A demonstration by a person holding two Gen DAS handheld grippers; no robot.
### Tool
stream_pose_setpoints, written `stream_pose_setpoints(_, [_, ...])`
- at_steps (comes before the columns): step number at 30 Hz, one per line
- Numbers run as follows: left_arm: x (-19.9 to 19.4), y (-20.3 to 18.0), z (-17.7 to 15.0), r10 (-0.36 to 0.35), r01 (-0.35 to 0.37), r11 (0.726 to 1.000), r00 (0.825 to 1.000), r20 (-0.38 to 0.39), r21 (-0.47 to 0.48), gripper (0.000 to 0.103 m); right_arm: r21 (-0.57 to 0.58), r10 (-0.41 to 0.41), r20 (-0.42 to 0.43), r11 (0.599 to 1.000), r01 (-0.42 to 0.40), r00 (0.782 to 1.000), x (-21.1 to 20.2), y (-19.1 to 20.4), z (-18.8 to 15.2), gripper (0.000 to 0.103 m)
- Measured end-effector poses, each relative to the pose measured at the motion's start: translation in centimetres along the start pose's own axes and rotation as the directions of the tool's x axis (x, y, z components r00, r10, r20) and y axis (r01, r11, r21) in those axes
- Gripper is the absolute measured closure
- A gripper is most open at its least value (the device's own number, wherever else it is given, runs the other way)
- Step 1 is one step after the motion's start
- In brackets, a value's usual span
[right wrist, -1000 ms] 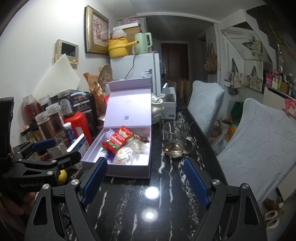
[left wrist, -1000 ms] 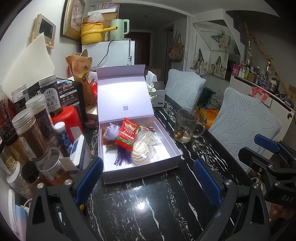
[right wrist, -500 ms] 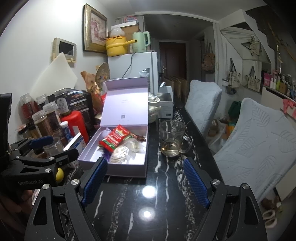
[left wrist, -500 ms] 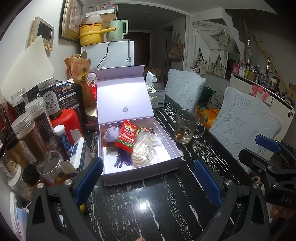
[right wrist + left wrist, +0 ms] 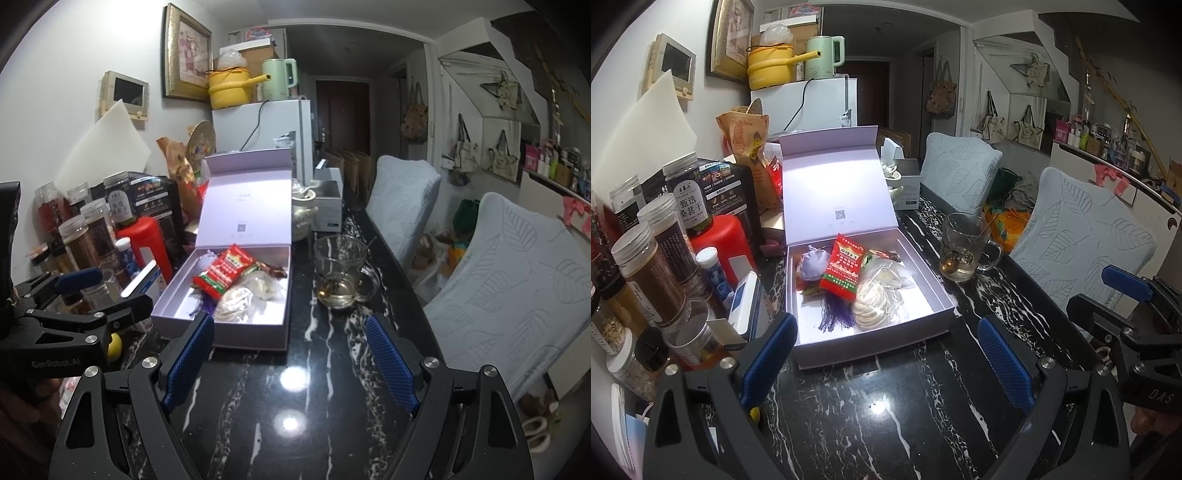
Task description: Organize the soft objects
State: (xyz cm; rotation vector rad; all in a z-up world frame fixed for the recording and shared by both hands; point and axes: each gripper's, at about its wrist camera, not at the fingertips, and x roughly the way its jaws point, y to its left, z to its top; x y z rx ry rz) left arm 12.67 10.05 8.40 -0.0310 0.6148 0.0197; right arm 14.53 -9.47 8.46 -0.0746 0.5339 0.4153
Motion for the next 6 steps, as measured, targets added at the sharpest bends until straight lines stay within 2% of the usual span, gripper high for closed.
stream_pose_setpoints(6, [0.3, -0.15, -0.2, 0.008, -0.008, 1.0, 1.0, -0.006, 0.007, 0.003, 0.0, -0.004, -0.001, 1.0, 0.004, 1.0, 0.0, -0.08, -0.06, 0.018])
